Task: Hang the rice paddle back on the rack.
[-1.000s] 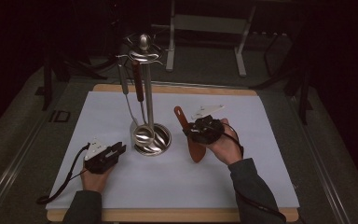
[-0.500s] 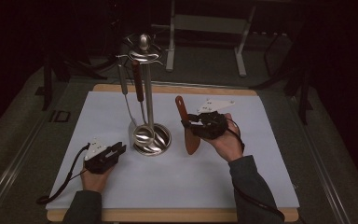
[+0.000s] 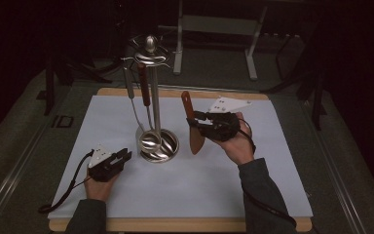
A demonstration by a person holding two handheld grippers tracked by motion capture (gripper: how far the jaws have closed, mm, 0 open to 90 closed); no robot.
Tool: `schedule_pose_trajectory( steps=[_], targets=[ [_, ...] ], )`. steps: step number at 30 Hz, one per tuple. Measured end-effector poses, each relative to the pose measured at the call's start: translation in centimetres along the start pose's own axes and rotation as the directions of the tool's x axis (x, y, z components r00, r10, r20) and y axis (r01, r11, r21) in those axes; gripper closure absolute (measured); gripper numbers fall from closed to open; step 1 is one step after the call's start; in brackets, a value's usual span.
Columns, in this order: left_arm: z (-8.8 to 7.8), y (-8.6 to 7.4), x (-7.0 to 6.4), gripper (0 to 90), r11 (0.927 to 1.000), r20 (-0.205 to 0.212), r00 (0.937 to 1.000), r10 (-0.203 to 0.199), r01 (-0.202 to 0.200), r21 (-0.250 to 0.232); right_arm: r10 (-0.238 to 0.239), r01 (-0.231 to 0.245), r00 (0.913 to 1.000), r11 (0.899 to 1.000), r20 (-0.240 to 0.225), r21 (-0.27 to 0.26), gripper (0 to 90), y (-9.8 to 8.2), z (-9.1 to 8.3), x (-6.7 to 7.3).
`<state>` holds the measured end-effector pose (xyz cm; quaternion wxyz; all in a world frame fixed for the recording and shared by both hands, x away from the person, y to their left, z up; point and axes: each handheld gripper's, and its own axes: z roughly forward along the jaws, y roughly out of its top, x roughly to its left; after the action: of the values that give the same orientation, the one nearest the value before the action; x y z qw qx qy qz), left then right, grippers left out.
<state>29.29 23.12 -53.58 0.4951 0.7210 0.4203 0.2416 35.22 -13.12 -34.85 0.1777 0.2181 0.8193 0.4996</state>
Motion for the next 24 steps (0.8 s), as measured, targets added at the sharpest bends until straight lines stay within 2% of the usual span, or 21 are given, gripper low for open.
schedule_pose_trajectory(
  steps=[12, 24],
  targets=[
    [0.0, 0.0, 0.0, 72.8, 1.0, 0.0, 1.0, 0.0, 0.0, -0.001, -0.041, 0.041, 0.9992, 0.997, 0.0, -0.069, 66.6, 2.8, -0.8, 0.8],
    [0.0, 0.0, 0.0, 72.9, 1.0, 0.001, 1.0, 0.0, 0.0, -0.001, -0.036, 0.034, 0.9993, 0.991, -0.014, -0.128, 66.6, 4.8, -1.4, 0.9]
  ],
)
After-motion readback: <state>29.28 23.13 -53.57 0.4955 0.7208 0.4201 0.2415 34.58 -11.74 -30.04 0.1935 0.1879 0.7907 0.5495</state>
